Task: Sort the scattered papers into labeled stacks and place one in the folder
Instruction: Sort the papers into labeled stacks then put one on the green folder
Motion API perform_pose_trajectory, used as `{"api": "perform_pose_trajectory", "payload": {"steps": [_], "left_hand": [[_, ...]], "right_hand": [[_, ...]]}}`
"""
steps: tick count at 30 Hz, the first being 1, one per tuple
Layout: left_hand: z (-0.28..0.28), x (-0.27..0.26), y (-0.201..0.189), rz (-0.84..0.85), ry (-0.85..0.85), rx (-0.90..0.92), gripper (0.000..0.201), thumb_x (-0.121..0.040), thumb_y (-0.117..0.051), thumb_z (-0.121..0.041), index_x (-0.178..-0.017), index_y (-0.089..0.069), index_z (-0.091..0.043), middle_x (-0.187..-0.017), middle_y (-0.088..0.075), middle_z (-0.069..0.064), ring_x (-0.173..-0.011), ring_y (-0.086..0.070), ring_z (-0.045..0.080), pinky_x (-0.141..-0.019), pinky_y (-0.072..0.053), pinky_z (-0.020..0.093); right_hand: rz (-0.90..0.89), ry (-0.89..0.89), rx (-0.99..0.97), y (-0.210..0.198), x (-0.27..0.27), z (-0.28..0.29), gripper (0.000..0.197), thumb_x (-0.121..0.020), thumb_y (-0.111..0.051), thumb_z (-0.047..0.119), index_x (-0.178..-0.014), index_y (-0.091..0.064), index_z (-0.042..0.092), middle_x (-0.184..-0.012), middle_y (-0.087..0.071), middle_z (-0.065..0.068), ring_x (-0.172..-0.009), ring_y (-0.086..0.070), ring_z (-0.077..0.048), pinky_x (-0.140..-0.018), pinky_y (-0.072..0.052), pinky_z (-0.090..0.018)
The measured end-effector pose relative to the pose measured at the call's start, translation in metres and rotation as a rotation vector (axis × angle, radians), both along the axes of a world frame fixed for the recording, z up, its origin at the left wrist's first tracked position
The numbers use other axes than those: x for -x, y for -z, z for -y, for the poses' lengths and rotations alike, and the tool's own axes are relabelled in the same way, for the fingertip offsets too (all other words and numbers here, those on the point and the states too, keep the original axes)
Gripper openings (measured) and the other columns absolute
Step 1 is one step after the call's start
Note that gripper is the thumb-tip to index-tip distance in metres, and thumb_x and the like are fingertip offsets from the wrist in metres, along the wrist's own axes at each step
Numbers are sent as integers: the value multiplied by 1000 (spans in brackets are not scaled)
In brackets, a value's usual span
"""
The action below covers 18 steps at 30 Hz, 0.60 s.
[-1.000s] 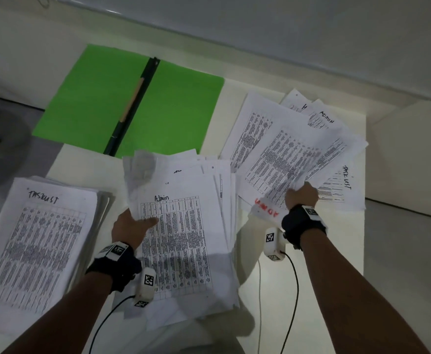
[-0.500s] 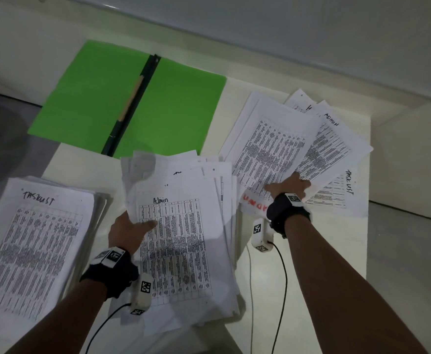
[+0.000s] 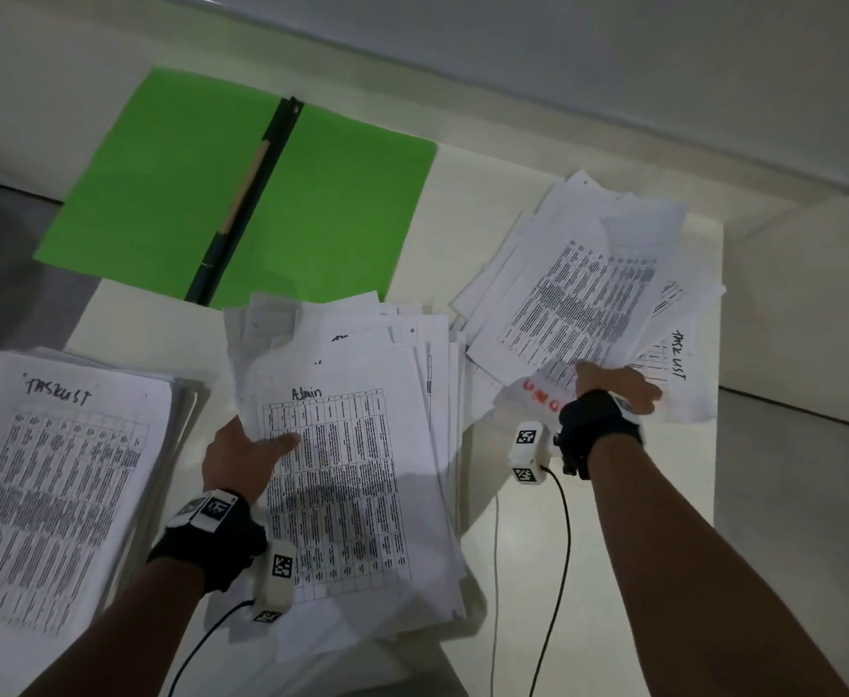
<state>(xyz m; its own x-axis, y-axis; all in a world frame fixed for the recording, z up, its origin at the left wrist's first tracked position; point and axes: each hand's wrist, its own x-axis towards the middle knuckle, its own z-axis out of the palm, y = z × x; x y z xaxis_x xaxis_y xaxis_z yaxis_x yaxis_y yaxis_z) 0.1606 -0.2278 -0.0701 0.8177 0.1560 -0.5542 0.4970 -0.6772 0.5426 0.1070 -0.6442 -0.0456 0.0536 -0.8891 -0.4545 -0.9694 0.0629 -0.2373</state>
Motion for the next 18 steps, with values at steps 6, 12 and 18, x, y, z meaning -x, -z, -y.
{"api": "perform_pose_trajectory", "payload": {"steps": [6,12,18], "left_hand": [[4,0,-3,12,26,-23,47,-71,-80,-36,-109,-65,-12,-93,-71,7,-77,-63,25,-75,-49,33],[4,0,-7,22,45,-4,47,-72,-80,-33,-111,-63,-11,-102,-72,12,-81,-62,25,-79,-50,34],[9,3,-18,45,42,6,54,-75,-79,-27,-119,-57,-4,-117,-65,18,-104,-62,35,-86,-45,36]], "right_hand": [[87,-99,-77,4,0,11,56,-77,-76,32,-115,-58,-4,-119,-61,-18,-114,-56,-33,-95,-47,-38],[358,167,-77,-5,12,14,76,-75,-81,17,-135,-34,8,-137,-49,-22,-115,-56,-37,-81,-43,-34],[164,145,-168,-12,53,15,60,-84,-71,27,-129,-50,-7,-128,-58,-26,-115,-58,-41,-94,-47,-44]]}}
